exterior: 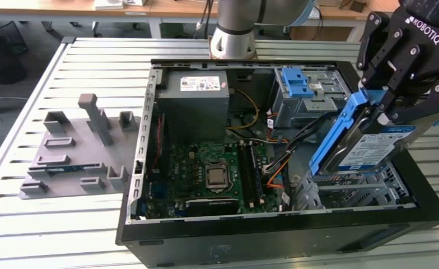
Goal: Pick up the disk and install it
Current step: 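Insert the disk into the insertion slot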
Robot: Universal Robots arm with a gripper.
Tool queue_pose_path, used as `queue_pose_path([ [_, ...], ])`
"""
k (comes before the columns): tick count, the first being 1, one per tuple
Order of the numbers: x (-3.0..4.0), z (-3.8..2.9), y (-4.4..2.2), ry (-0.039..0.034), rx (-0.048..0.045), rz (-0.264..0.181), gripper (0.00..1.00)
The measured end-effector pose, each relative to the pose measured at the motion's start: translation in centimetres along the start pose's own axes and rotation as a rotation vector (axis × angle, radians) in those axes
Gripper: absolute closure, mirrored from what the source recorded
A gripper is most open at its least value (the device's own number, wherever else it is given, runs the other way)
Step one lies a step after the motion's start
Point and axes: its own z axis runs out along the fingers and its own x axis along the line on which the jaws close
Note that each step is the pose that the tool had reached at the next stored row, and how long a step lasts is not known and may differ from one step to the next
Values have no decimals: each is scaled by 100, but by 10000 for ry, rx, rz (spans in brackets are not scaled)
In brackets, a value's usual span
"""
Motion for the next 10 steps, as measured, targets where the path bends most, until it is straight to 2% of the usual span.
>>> queue_pose_path([
  [10,25,27,-26,-1,0,3,64],
])
